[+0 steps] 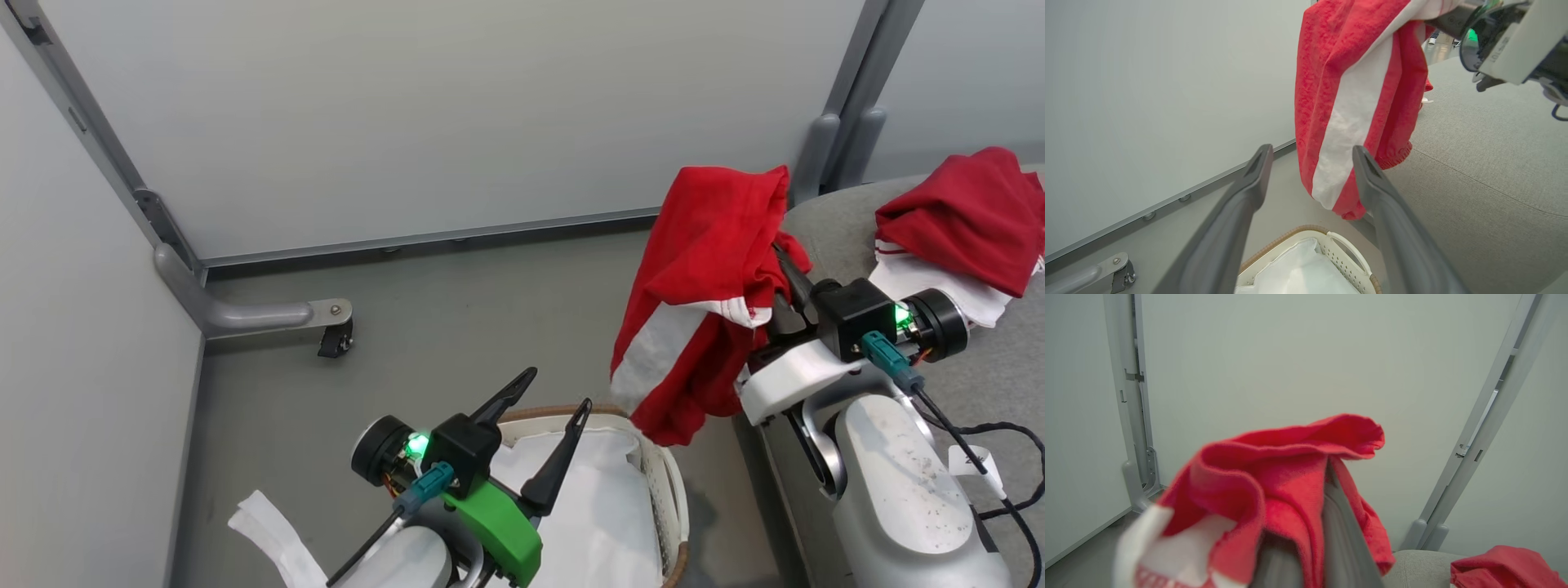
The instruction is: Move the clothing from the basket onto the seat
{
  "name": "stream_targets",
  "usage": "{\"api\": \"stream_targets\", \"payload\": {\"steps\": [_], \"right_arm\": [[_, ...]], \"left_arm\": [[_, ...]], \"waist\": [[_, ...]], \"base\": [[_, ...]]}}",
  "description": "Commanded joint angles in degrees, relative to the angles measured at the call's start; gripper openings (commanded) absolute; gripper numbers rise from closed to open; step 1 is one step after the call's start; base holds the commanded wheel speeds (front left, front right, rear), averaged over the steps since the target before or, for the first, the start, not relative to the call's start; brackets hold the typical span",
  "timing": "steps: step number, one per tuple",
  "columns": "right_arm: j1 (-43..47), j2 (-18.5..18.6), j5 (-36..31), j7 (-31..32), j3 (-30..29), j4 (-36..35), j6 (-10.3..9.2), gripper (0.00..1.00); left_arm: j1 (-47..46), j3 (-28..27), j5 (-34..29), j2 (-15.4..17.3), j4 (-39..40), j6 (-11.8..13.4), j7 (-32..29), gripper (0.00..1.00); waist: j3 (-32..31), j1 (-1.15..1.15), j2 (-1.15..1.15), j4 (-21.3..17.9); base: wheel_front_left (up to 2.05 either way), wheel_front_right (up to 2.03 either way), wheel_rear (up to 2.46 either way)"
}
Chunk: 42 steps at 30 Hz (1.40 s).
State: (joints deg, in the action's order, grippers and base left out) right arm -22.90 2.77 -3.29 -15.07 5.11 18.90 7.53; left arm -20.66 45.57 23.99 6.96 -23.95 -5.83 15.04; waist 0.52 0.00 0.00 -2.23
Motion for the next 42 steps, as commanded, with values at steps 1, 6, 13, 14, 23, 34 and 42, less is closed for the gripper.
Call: {"api": "stream_targets", "payload": {"steps": [1, 6, 13, 14, 23, 34, 42], "right_arm": [[0.91, 0.23, -0.91, -0.15, -0.80, 0.08, -0.08, 0.00], [0.92, 0.19, -2.79, -0.16, -3.47, -0.11, -0.08, 0.00], [-0.34, 0.19, -4.04, -0.15, -6.45, -0.98, -0.08, 0.00], [-0.49, 0.20, -4.05, -0.15, -6.80, -1.07, -0.08, 0.00], [-1.22, 0.17, -3.41, -0.16, -10.03, -1.54, -0.08, 0.00], [-4.68, 0.22, -5.43, -0.16, -17.09, -1.92, -0.08, 0.00], [-15.79, 5.69, -8.26, -0.16, -24.62, -0.54, -0.08, 0.00]], "left_arm": [[1.04, -0.73, -0.97, -0.29, 0.14, -0.31, 0.20, 1.00], [2.38, -2.62, -2.65, -1.36, 0.19, -1.04, 0.20, 1.00], [2.44, -4.40, -5.00, -2.30, 0.55, -1.57, 0.20, 1.00], [2.18, -4.39, -5.19, -2.43, 0.52, -1.63, 0.21, 1.00], [-0.27, -3.48, -5.60, -2.49, 0.05, -1.70, 0.20, 1.00], [-2.02, -1.91, -4.76, -0.85, 0.44, -1.71, 0.20, 1.00], [-4.87, -2.06, -5.95, 0.59, 1.88, -1.71, 0.20, 1.00]], "waist": [[0.04, 0.00, 0.00, -1.05], [0.65, 0.00, 0.00, -5.39], [3.63, 0.00, 0.00, -14.49], [4.09, 0.00, 0.00, -15.54], [7.99, 0.00, 0.00, -23.19], [10.84, 0.00, 0.00, -22.26], [16.66, 0.00, 0.00, -17.17]], "base": [[0.00, 0.00, 0.00], [0.00, 0.00, 0.00], [0.00, 0.00, 0.00], [0.00, 0.00, 0.00], [0.00, 0.00, 0.00], [0.00, 0.00, 0.00], [0.00, 0.00, 0.00]]}}
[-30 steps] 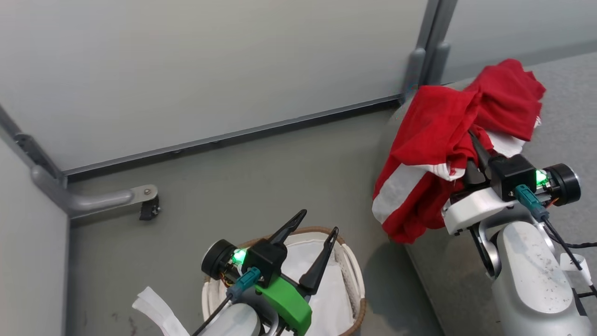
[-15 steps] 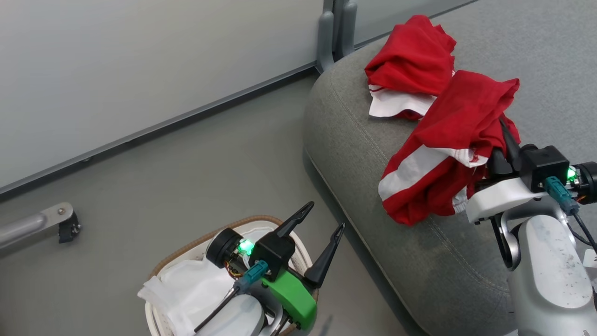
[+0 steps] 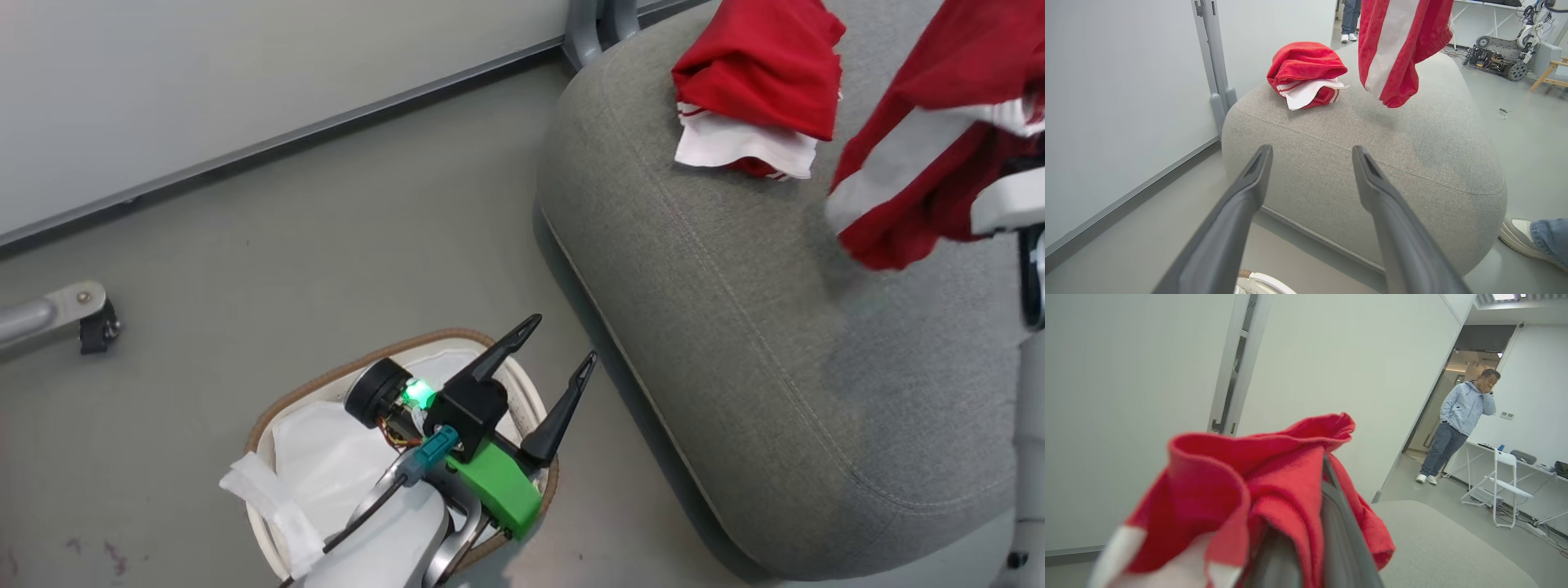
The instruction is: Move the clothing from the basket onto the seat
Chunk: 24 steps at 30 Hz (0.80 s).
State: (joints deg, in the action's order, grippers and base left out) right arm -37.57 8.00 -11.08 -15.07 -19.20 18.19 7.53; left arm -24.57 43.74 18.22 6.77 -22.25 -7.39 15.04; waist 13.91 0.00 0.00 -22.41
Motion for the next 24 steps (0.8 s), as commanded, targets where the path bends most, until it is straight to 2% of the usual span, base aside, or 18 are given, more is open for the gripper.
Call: {"api": "stream_targets", "payload": {"steps": [1, 12, 19, 24], "right_arm": [[-2.68, 1.56, -0.60, -0.16, -1.12, 0.51, -0.08, 0.00], [-17.44, 10.69, -2.90, -0.15, -8.97, 9.08, -0.08, 0.00], [-19.51, 12.22, -4.89, -0.15, -14.06, 14.35, -0.08, 0.00], [-17.63, 11.58, -7.51, -0.15, -17.97, 17.36, -0.08, 0.00]], "left_arm": [[-1.41, -0.19, -0.38, 0.93, 0.44, -0.15, 0.20, 1.00], [-7.59, -0.53, -3.30, 2.79, 3.47, -0.16, 0.20, 1.00], [-10.75, -0.42, -4.34, 2.74, 5.64, -0.16, 0.20, 1.00], [-11.25, -1.07, -4.67, 2.77, 6.37, -0.16, 0.20, 1.00]], "waist": [[4.23, 0.00, 0.00, 3.70], [18.17, 0.00, 0.00, 11.45], [24.95, 0.00, 0.00, 14.40], [26.92, 0.00, 0.00, 15.21]], "base": [[0.00, 0.00, 0.00], [0.00, 0.00, 0.00], [0.00, 0.00, 0.00], [0.00, 0.00, 0.00]]}}
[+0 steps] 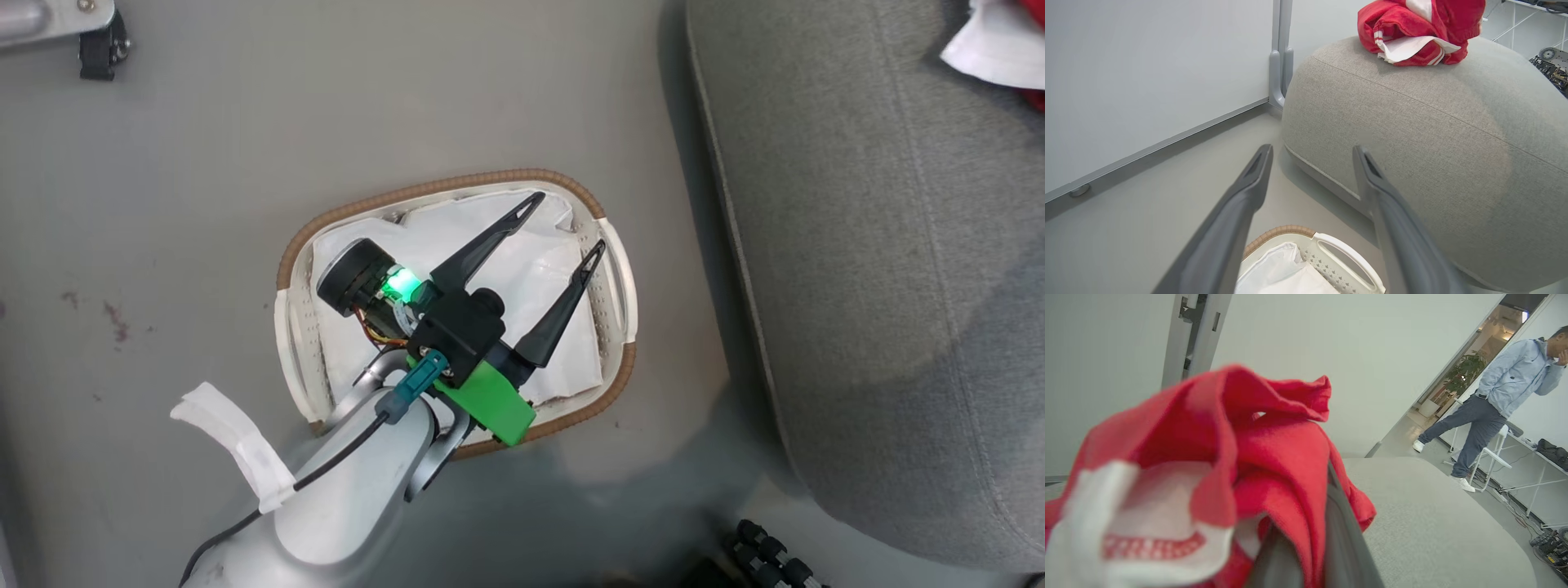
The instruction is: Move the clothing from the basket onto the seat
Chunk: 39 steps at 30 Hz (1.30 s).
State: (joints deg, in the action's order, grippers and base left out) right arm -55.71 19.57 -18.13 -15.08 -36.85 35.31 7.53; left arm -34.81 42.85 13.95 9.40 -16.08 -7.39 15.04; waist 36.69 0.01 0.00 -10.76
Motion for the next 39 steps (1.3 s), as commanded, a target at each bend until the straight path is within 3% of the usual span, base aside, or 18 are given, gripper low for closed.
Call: {"api": "stream_targets", "payload": {"steps": [1, 5, 6, 8, 17, 29, 39], "right_arm": [[0.73, -0.26, -0.73, -0.14, -1.03, 0.61, -0.08, 0.00], [1.59, -1.52, -1.68, -0.14, -3.03, 1.16, -0.08, 0.00], [1.70, -1.58, -1.76, -0.14, -3.43, 1.25, -0.08, 0.26], [2.43, -2.32, -2.06, -0.14, -3.70, 0.52, -0.08, 1.00], [10.75, -6.30, -0.10, -0.14, -1.38, -5.48, -0.08, 1.00], [17.29, -6.23, 2.75, -0.14, 4.87, -9.16, -0.08, 1.00], [16.06, -6.81, 5.66, -0.14, 13.29, -6.62, -0.08, 1.00]], "left_arm": [[-0.73, -0.33, -0.43, 0.23, 0.22, -0.16, 0.20, 1.00], [0.39, -0.54, -0.43, 0.38, 0.02, -0.16, 0.20, 1.00], [0.59, -0.46, -0.42, 0.37, -0.10, -0.16, 0.20, 1.00], [0.88, -0.17, -0.33, 0.32, -0.33, -0.16, 0.20, 1.00], [1.60, -0.46, 0.48, -0.57, -1.28, -0.16, 0.20, 1.00], [5.92, -3.71, 2.26, -3.00, -3.15, -0.16, 0.20, 1.00], [10.51, -13.62, 2.55, -5.13, -2.62, 1.11, 0.20, 1.00]], "waist": [[4.29, -0.01, 0.00, 3.56], [4.24, -0.01, 0.00, 3.18], [4.11, -0.01, 0.00, 3.06], [3.49, -0.01, 0.00, 2.65], [-1.36, -0.01, 0.00, 1.49], [-12.09, -0.01, 0.00, 1.96], [-22.45, -0.01, 0.00, 5.57]], "base": [[0.00, 0.00, 0.00], [0.00, 0.00, 0.00], [0.00, 0.00, 0.00], [0.00, 0.00, 0.00], [0.00, 0.00, 0.00], [0.00, 0.00, 0.00], [0.00, 0.00, 0.00]]}}
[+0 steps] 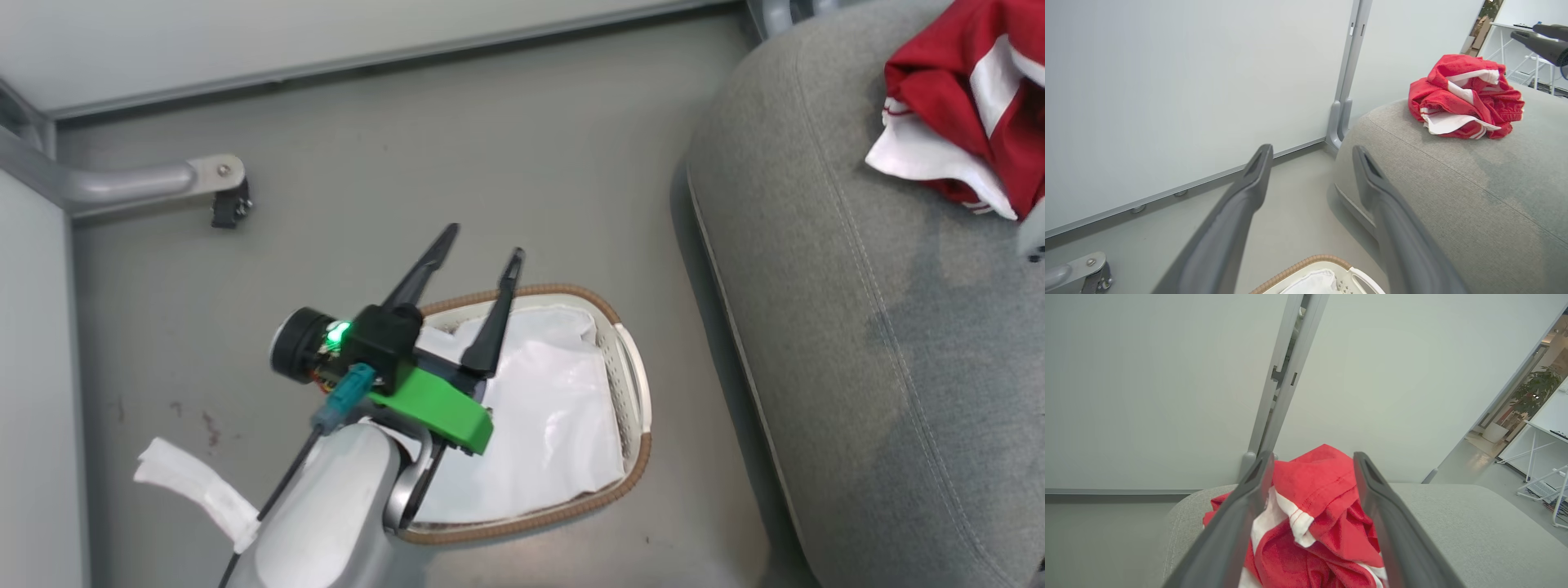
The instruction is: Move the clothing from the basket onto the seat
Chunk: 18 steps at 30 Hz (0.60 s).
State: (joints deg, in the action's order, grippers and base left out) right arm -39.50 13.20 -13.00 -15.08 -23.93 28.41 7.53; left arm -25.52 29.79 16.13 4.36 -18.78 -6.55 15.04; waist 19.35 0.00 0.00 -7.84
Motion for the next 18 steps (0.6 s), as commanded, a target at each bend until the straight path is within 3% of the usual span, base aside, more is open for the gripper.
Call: {"api": "stream_targets", "payload": {"steps": [1, 10, 18], "right_arm": [[-0.21, -0.85, 1.03, -0.14, 0.94, 0.61, -0.08, 1.00], [1.73, -6.26, 5.89, -0.14, 9.58, 4.97, -0.08, 1.00], [7.56, -9.99, 11.01, -0.14, 14.93, 5.05, -0.08, 1.00]], "left_arm": [[1.63, -1.45, 0.45, -0.20, 0.16, 0.55, 0.20, 1.00], [7.77, -14.10, 0.97, -0.85, 1.10, 1.10, 0.20, 1.00], [12.33, -21.19, -0.59, -1.21, -1.32, 1.50, 0.13, 1.00]], "waist": [[-5.68, 0.00, 0.00, 2.96], [-10.61, 0.00, 0.00, 6.78], [-13.05, 0.00, 0.00, 9.15]], "base": [[0.00, 0.00, 0.00], [0.00, 0.00, 0.00], [0.00, 0.00, 0.00]]}}
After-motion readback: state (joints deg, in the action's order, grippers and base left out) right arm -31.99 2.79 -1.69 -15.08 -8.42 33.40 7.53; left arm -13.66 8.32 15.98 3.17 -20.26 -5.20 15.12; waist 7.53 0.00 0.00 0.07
